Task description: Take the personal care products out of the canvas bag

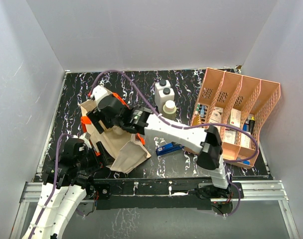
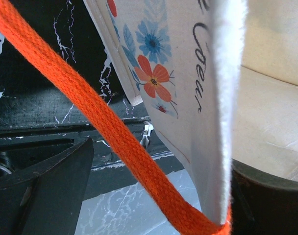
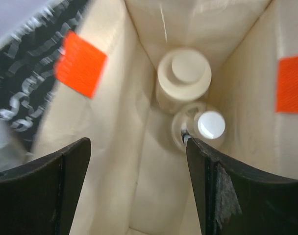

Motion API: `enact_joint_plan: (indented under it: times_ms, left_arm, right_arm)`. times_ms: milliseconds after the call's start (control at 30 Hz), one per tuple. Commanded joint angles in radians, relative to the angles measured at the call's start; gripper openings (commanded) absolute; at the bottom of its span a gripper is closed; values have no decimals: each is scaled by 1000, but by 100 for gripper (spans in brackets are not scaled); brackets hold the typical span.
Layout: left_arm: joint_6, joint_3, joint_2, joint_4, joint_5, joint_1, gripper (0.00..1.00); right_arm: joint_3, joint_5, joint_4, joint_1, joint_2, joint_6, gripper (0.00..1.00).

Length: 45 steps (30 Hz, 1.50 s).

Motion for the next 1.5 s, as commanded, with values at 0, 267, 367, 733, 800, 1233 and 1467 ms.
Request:
enact_joint_plan:
  times_ms: [0, 267, 367, 733, 800, 1233, 1467]
  left_arm:
    - [29, 8, -6, 22, 5, -3, 82]
    - [48, 4, 4, 63, -2, -3, 82]
    - [55, 2, 13, 78, -6, -3, 82]
    - [93, -4, 52, 116, -2, -2, 82]
    - [97, -7, 51, 119, 2, -2, 82]
    - [97, -11, 49, 128, 9, -2, 83]
    - [102, -13, 49, 129, 15, -2, 83]
  right_arm:
    - [47, 138, -55, -4, 35, -2, 80]
    - [31, 173, -78, -39, 90, 47, 82]
    - [33, 147, -88, -69, 116, 66, 84]
    - [81, 86, -83, -129, 231, 56, 88]
    - [83, 69, -80, -141, 246, 57, 88]
    - [92, -15, -71, -151, 307, 67, 78]
    - [159, -38, -56, -151, 279, 45, 40]
